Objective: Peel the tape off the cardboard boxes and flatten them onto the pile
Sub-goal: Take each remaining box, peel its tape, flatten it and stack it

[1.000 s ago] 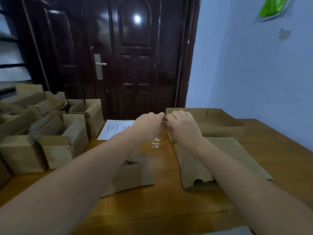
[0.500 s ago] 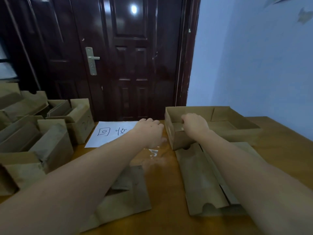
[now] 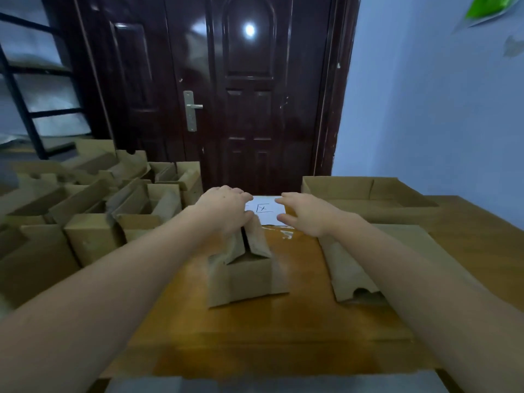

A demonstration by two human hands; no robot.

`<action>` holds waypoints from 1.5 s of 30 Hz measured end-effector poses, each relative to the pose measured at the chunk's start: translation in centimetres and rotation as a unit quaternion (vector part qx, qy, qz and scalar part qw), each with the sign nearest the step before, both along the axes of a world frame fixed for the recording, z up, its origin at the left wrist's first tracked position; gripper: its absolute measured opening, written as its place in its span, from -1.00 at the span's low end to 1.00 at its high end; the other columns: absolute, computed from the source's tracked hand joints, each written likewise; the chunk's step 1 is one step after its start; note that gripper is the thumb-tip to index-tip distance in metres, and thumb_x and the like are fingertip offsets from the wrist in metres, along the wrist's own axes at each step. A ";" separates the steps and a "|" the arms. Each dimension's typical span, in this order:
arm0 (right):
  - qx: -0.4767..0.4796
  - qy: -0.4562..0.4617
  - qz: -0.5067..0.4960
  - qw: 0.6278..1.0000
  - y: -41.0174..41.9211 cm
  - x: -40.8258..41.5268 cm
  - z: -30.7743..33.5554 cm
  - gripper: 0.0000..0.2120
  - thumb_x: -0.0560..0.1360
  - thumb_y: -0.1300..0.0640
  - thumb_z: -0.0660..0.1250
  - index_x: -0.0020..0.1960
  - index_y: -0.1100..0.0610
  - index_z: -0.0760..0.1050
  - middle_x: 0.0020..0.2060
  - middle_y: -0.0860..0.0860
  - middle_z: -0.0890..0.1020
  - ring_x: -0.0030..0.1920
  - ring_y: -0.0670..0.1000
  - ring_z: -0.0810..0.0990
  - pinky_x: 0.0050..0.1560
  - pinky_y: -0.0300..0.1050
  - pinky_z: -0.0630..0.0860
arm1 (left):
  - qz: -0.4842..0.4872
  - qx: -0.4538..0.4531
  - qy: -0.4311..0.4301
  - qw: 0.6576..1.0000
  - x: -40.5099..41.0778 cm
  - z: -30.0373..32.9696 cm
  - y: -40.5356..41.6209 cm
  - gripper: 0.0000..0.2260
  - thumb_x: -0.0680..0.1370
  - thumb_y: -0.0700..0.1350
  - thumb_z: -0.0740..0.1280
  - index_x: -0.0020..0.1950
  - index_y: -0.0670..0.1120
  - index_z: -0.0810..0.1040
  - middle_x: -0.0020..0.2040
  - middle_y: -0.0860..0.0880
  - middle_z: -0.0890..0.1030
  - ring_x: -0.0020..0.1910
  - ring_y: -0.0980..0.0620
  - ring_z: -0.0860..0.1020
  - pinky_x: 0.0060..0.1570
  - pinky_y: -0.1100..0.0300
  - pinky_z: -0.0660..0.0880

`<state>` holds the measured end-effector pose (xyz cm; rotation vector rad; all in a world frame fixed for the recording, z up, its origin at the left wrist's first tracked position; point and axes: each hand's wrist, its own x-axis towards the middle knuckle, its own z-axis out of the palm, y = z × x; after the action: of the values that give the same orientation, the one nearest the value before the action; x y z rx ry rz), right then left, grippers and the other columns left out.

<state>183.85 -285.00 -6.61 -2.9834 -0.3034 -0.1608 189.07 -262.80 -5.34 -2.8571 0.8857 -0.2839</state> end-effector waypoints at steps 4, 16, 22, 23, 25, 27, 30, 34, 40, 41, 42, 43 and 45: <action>0.014 0.017 0.033 0.999 4.3 -3.0 0.4 -0.44 0.67 -0.21 0.14 0.60 -0.01 0.25 0.59 -0.02 0.27 0.56 0.03 0.25 0.49 -0.02 0.24 | 0.012 -0.008 0.002 1.000 -3.0 0.0 4.4 -0.52 0.71 0.17 0.04 0.59 0.04 0.32 0.57 0.00 0.37 0.49 -0.11 0.37 0.43 -0.03 0.34; 0.045 0.103 0.052 0.992 8.9 -5.9 -0.6 -0.50 0.62 -0.09 0.34 0.52 -0.02 0.38 0.43 0.05 0.44 0.35 0.10 0.46 0.31 0.01 0.43 | -0.036 0.071 -0.025 0.997 -5.4 -3.2 6.9 -0.35 0.59 -0.13 0.29 0.64 0.04 0.11 0.56 0.00 0.34 0.50 -0.07 0.36 0.43 0.04 0.33; 0.190 0.168 0.072 0.965 6.1 -5.6 0.0 -0.52 0.60 0.24 0.35 0.42 -0.17 0.49 0.43 -0.08 0.48 0.44 -0.04 0.42 0.46 -0.02 0.37 | -0.016 0.057 0.007 0.998 -5.4 -2.6 7.6 -0.25 0.55 -0.21 0.28 0.66 0.10 0.03 0.59 0.00 0.27 0.53 -0.07 0.29 0.45 0.05 0.29; 0.219 0.175 0.070 0.957 5.7 -5.6 0.2 -0.51 0.60 0.31 0.31 0.41 -0.14 0.51 0.43 -0.10 0.48 0.44 -0.06 0.42 0.45 -0.06 0.38 | -0.019 0.049 0.017 0.998 -5.4 -2.6 7.6 -0.23 0.54 -0.22 0.29 0.67 0.11 0.01 0.60 0.01 0.26 0.53 -0.07 0.29 0.43 0.07 0.29; 0.247 0.171 0.055 0.952 5.1 -5.5 0.2 -0.50 0.62 0.38 0.22 0.42 -0.06 0.52 0.39 -0.13 0.51 0.41 -0.10 0.44 0.34 -0.23 0.39 | -0.029 0.022 0.032 0.999 -5.1 -2.7 7.5 -0.22 0.52 -0.18 0.33 0.66 0.11 0.03 0.58 0.01 0.30 0.49 -0.06 0.33 0.36 0.09 0.33; 0.243 0.138 0.036 0.960 5.0 -5.4 0.1 -0.50 0.64 0.39 0.15 0.43 -0.03 0.52 0.36 -0.13 0.52 0.37 -0.10 0.44 0.27 -0.28 0.38 | -0.040 -0.008 0.026 0.999 -4.7 -2.9 7.2 -0.27 0.51 -0.11 0.36 0.63 0.10 0.13 0.48 0.00 0.43 0.38 -0.06 0.43 0.19 0.10 0.39; 0.180 0.059 0.009 0.982 4.7 -4.8 -0.4 -0.50 0.66 0.34 0.05 0.46 -0.02 0.48 0.45 -0.05 0.47 0.46 0.01 0.39 0.41 -0.16 0.33 | -0.054 -0.010 -0.003 0.998 -4.5 -3.2 6.6 -0.42 0.53 0.04 0.39 0.53 0.06 0.30 0.36 0.02 0.50 0.30 -0.03 0.47 0.16 0.08 0.42; 0.029 0.008 -0.010 1.000 4.6 -4.5 -0.9 -0.56 0.73 -0.06 0.06 0.56 0.03 0.34 0.60 0.06 0.24 0.58 0.14 0.18 0.53 0.10 0.22 | -0.058 0.001 -0.072 0.996 -4.9 -3.4 6.1 -0.52 0.50 0.24 0.42 0.30 0.03 0.42 0.18 0.05 0.50 0.14 -0.01 0.47 0.11 0.08 0.43; 0.093 0.002 -0.039 0.995 4.2 -5.2 -1.0 -0.48 0.69 -0.21 0.04 0.48 0.06 0.46 0.48 0.07 0.38 0.50 0.13 0.21 0.48 0.12 0.22 | -0.080 -0.034 -0.101 0.991 -6.0 -3.6 6.4 -0.61 0.50 0.22 0.45 0.03 0.02 0.35 -0.02 0.08 0.44 -0.06 0.03 0.42 -0.08 0.15 0.32; 0.134 0.014 -0.047 0.990 4.2 -5.2 -0.9 -0.47 0.70 -0.19 0.03 0.45 0.12 0.48 0.45 0.10 0.43 0.49 0.15 0.26 0.47 0.10 0.23 | -0.090 -0.045 -0.097 0.990 -6.2 -3.8 6.6 -0.66 0.53 0.17 0.44 0.01 0.02 0.34 -0.05 0.09 0.45 -0.09 0.04 0.42 -0.10 0.17 0.31; 0.167 0.021 -0.057 0.984 4.0 -4.9 -1.0 -0.47 0.70 -0.18 0.05 0.45 0.16 0.46 0.45 0.10 0.44 0.49 0.15 0.30 0.46 0.07 0.25 | -0.104 -0.052 -0.094 0.989 -6.4 -3.9 6.7 -0.70 0.57 0.12 0.41 -0.01 0.03 0.33 -0.07 0.09 0.46 -0.11 0.04 0.42 -0.11 0.19 0.32; 0.186 0.028 -0.066 0.980 3.8 -4.6 -1.1 -0.46 0.70 -0.17 0.09 0.49 0.16 0.42 0.51 0.07 0.38 0.51 0.13 0.31 0.47 0.05 0.25 | -0.121 -0.056 -0.092 0.987 -6.6 -4.1 6.9 -0.74 0.60 0.07 0.38 -0.01 0.04 0.31 -0.07 0.11 0.47 -0.11 0.06 0.42 -0.10 0.21 0.32; 0.164 0.056 -0.071 0.982 3.4 -4.0 -1.6 -0.34 0.62 -0.24 0.22 0.60 0.09 0.26 0.64 -0.04 0.12 0.57 0.11 0.22 0.52 0.06 0.24 | -0.149 -0.057 -0.088 0.983 -7.0 -4.4 7.0 -0.81 0.65 0.03 0.32 0.03 0.05 0.30 -0.08 0.11 0.47 -0.09 0.07 0.43 -0.10 0.22 0.37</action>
<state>179.88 -281.61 -8.18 -2.6713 -0.0426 -0.0507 182.10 -255.83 -9.70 -2.7352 1.2946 -0.6290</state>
